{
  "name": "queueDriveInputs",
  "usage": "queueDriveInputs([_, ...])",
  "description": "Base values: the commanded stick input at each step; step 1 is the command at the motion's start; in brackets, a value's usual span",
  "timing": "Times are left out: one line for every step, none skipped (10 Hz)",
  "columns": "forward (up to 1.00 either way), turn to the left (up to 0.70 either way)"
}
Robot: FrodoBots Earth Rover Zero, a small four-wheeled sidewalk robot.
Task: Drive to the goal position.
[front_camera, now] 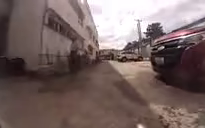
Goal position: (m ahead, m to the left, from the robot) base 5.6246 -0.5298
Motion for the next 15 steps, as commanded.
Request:
queueDriveInputs([0.85,-0.25])
queueDriveInputs([0.85,-0.16])
queueDriveInputs([0.85,-0.09])
queueDriveInputs([0.85,-0.08])
queueDriveInputs([0.85,-0.07])
queueDriveInputs([0.85,-0.06])
queueDriveInputs([0.85,-0.05])
queueDriveInputs([0.85,-0.04])
queueDriveInputs([0.85,-0.03])
queueDriveInputs([0.85,-0.02])
queueDriveInputs([0.85,-0.01])
queueDriveInputs([0.85,0.0])
queueDriveInputs([0.85,0.0])
queueDriveInputs([0.85,0.0])
queueDriveInputs([0.85,0.0])
